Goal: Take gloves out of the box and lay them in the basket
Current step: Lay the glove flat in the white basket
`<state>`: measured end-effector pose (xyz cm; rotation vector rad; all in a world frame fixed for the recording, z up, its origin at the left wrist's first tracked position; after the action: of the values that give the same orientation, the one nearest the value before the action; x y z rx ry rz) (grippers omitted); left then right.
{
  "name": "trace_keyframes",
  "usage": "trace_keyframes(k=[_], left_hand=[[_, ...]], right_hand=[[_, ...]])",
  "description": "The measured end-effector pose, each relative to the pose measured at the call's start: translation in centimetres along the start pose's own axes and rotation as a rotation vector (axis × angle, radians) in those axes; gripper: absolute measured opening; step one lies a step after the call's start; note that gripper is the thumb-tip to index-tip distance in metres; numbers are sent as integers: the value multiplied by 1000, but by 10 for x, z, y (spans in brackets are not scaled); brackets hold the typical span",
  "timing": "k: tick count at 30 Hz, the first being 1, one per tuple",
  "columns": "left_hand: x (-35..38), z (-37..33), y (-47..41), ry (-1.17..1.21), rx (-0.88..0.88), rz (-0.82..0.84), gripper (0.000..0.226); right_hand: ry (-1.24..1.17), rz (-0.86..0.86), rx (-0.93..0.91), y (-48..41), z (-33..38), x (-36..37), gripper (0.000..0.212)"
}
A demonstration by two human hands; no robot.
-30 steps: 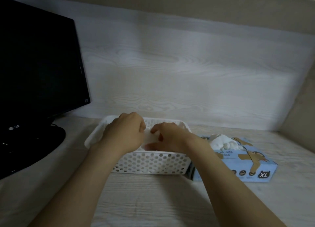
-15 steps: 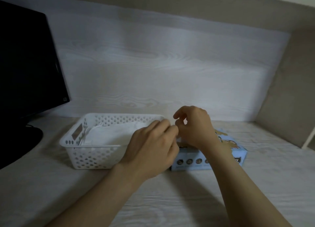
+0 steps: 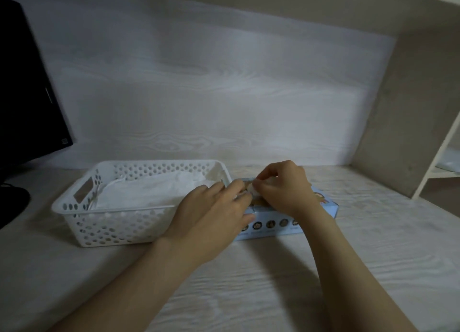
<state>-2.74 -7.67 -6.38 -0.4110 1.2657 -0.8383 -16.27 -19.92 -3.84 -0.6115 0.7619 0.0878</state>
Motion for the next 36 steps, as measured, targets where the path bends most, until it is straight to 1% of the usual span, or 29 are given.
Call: trace_keyframes(k=[3, 5, 8, 11, 14, 17, 20, 21, 23, 25, 27, 29, 32, 34, 36], left_hand=[[2, -3, 1, -17, 61, 34, 38], [1, -3, 0, -7, 83, 42, 33], [2, -2, 0, 16, 98, 42, 38], [2, -1, -1, 31, 85, 40, 42], [0, -1, -4, 62, 63, 52, 43], [0, 0, -7, 115, 60, 88, 30], [1, 0, -6, 140, 49, 150, 11], [1, 0, -6, 134, 52, 148, 11], [-2, 0, -6, 138, 48, 136, 24], [-5, -2, -7, 121, 30, 159, 37], [-6, -2, -8, 86, 28, 144, 39], [-7, -3, -8, 94, 25, 87, 31], [-16, 0, -6, 195, -37, 9, 35], [-27, 1, -3, 325, -93, -79, 28], [-39, 4, 0, 373, -164, -217, 19]], right_hand=[[44, -35, -33, -2, 2, 5, 13], [71, -102, -82, -4, 2, 8, 14], [62, -239, -120, -4, 4, 8, 17], [-55, -350, -155, -3, 6, 3, 21], [-131, -431, -221, 3, 16, -1, 19], [-212, -533, -210, 11, 26, -7, 14], [-333, -708, -159, 16, 28, -21, 14], [-367, -764, -158, 18, 29, -26, 14], [-418, -851, -177, 23, 32, -35, 14], [-446, -912, -211, 29, 40, -42, 15], [-444, -938, -266, 32, 50, -44, 14], [-428, -927, -311, 35, 58, -42, 14], [-385, -868, -348, 37, 62, -37, 17], [-324, -854, -351, 36, 59, -34, 23], [-284, -834, -317, 32, 55, -32, 24]])
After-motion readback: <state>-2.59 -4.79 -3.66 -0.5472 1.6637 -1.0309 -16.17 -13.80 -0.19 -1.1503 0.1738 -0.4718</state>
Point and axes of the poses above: each hand's wrist, its own y-axis away from the middle knuckle, its own x-axis out of the palm, z = x × y, the point moved 4 cm from there along -y, towards the middle knuckle, and after that the axes turned 4 degrees about -z, right-handed, at the moved point
